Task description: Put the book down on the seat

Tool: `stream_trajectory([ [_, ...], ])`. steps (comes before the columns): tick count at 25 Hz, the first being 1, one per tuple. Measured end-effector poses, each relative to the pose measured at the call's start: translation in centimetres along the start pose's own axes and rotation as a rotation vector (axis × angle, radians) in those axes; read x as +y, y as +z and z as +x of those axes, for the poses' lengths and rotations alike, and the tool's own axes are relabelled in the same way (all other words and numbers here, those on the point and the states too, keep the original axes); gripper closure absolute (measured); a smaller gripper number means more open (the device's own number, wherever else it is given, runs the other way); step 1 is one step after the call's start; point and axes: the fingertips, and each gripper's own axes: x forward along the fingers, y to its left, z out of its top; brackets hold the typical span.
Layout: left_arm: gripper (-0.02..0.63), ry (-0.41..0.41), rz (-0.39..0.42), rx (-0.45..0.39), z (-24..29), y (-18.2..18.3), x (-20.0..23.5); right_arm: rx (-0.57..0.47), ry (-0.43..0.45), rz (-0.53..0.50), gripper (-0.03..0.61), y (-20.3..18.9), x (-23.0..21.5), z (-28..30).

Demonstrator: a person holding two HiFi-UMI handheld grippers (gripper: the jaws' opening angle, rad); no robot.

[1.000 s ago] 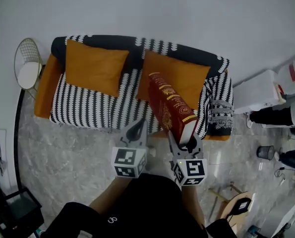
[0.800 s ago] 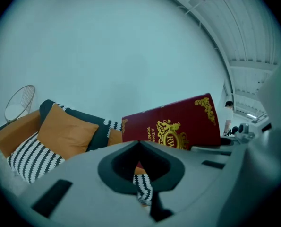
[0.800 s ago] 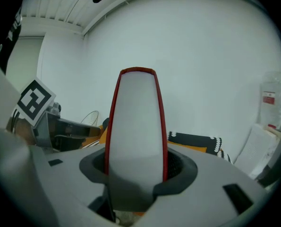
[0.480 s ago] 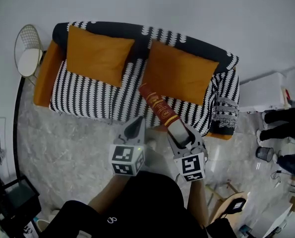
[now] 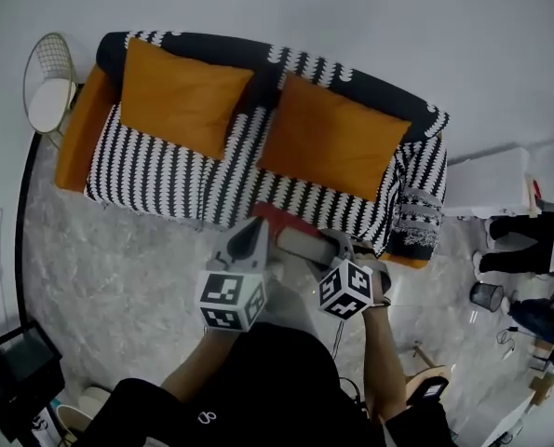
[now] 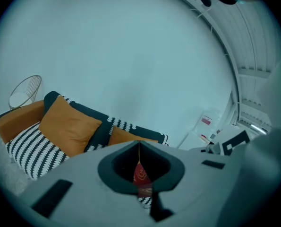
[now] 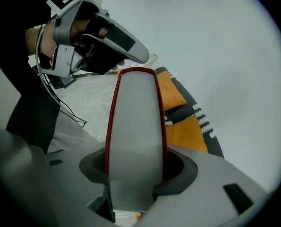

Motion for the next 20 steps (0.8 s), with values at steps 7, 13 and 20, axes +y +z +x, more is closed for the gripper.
stream_trajectory([
  [7, 0.601, 0.059, -0.04, 0.028, 0.2, -1.9, 1.9, 0.108, 0.113, -0.105, 0.341, -3.0, -2.4, 5.4],
  [13, 0.601, 0.102, -0.131, 0.071, 0.1, -3.5, 3.7, 0.155, 0.212, -0.165, 0.34, -5.1, -4.2, 10.6],
  [20, 0.601, 0.103, -0.146, 0.118, 2.8, -5.8, 4.8, 0.185, 0.311, -0.188, 0.339, -6.5, -7.0, 17.6],
])
